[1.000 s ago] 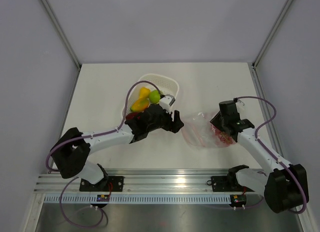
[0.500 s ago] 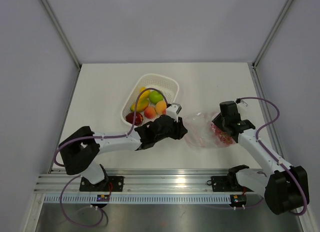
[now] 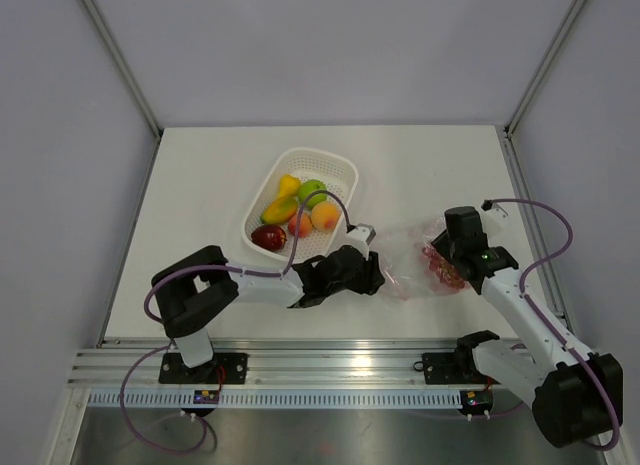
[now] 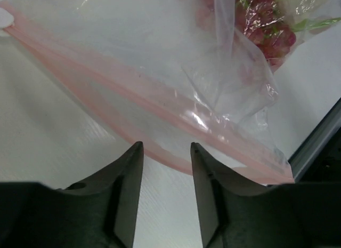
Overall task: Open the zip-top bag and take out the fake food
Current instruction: Adjust the zipper food storage bag at the center of the board.
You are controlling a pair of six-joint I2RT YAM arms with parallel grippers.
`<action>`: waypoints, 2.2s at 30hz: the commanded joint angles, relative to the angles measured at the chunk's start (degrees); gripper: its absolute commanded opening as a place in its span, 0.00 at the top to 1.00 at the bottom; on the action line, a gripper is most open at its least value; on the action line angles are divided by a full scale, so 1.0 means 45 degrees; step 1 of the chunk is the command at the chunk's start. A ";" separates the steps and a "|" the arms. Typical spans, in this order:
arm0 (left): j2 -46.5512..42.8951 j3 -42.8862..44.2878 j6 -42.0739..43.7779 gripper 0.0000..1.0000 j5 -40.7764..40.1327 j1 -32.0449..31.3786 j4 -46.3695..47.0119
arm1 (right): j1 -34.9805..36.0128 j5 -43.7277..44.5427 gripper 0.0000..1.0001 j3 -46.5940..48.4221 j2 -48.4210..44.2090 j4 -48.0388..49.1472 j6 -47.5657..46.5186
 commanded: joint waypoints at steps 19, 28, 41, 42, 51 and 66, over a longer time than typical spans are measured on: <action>0.0944 0.1939 0.2159 0.34 -0.0725 0.0039 -0.0307 | -0.0067 0.3449 0.01 0.1350 -0.0299 -0.1835 -0.0930; 0.0223 0.1316 0.1944 0.34 -0.1096 0.0138 -0.0093 | -0.0106 0.4291 0.01 0.1371 0.0034 -0.2013 0.0026; -0.1419 -0.0423 0.1280 0.25 -0.1546 0.0157 0.1528 | -0.1394 0.2591 0.01 0.1116 0.0152 -0.1250 -0.0344; -0.1477 -0.0501 0.1280 0.22 -0.1488 0.0157 0.1703 | -0.1434 0.2611 0.00 0.1136 0.0210 -0.1289 -0.0344; -0.1789 -0.1086 0.1280 0.01 -0.1234 0.0157 0.2619 | -0.2274 0.1049 0.00 0.1136 0.0582 -0.0958 -0.0715; -0.1227 -0.0580 -0.2564 0.01 -0.0842 0.0157 0.3148 | -0.2313 0.1029 0.01 0.0921 0.0230 -0.0841 -0.0500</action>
